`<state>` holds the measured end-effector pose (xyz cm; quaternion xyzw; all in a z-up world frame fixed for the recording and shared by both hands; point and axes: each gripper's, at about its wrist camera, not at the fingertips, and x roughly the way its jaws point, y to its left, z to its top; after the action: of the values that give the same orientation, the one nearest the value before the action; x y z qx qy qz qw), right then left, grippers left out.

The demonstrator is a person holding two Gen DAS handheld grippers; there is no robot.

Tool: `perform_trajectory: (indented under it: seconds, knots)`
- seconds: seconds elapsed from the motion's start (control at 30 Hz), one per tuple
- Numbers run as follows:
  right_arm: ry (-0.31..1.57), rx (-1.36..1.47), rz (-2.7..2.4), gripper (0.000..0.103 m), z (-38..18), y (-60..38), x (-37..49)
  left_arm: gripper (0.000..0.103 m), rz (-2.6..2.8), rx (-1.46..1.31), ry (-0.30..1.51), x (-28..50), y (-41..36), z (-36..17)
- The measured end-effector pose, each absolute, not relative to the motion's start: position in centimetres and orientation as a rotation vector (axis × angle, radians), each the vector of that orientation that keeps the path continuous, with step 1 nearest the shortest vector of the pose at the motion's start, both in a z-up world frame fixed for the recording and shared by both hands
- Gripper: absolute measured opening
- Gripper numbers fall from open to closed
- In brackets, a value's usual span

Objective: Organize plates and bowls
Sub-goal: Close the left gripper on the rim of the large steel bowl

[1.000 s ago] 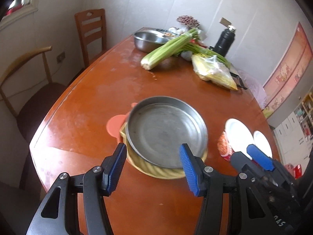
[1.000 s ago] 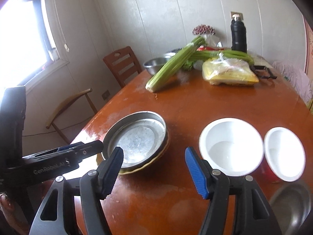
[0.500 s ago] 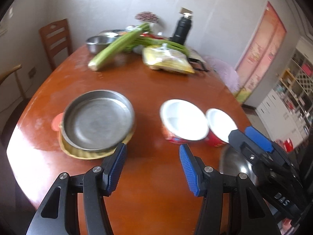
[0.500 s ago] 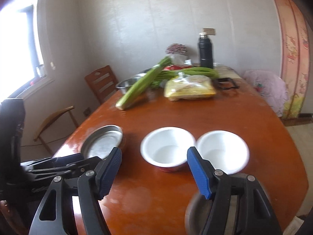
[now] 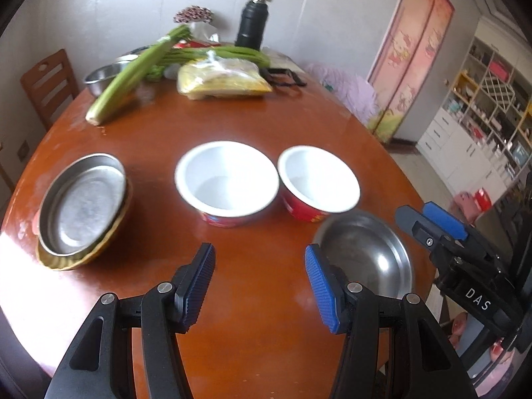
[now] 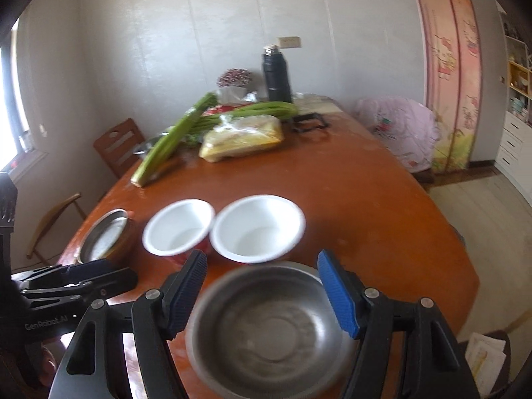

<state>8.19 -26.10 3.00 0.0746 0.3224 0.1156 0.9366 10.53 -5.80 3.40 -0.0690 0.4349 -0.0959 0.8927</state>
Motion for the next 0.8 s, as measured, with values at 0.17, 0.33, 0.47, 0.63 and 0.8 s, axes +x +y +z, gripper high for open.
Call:
perform_trajectory:
  seconds: [0.17,0.33,0.47,0.63,0.8]
  knots:
    - [0.704,0.127,0.207,0.069,1.5,-28.0,8.0,0.058,-0.225,-0.115,0.935,11.1,-8.1,2.5]
    - [0.758,0.103,0.196,0.069,-0.5,-29.4,7.5,0.058,-0.241,-0.063,0.979,12.0,-10.7,0.9]
    - [0.809,0.085,0.194,0.069,-2.3,-29.4,7.7,0.058,-0.259,-0.066,1.018,12.8,-11.7,-0.4]
    - [0.834,0.087,0.212,0.063,-3.7,-29.3,7.8,0.058,-0.264,-0.058,1.056,13.6,-13.0,-1.8]
    - [0.849,0.081,0.216,0.054,-4.4,-29.1,8.2,0.058,-0.275,-0.062,1.084,14.2,-13.8,-2.6]
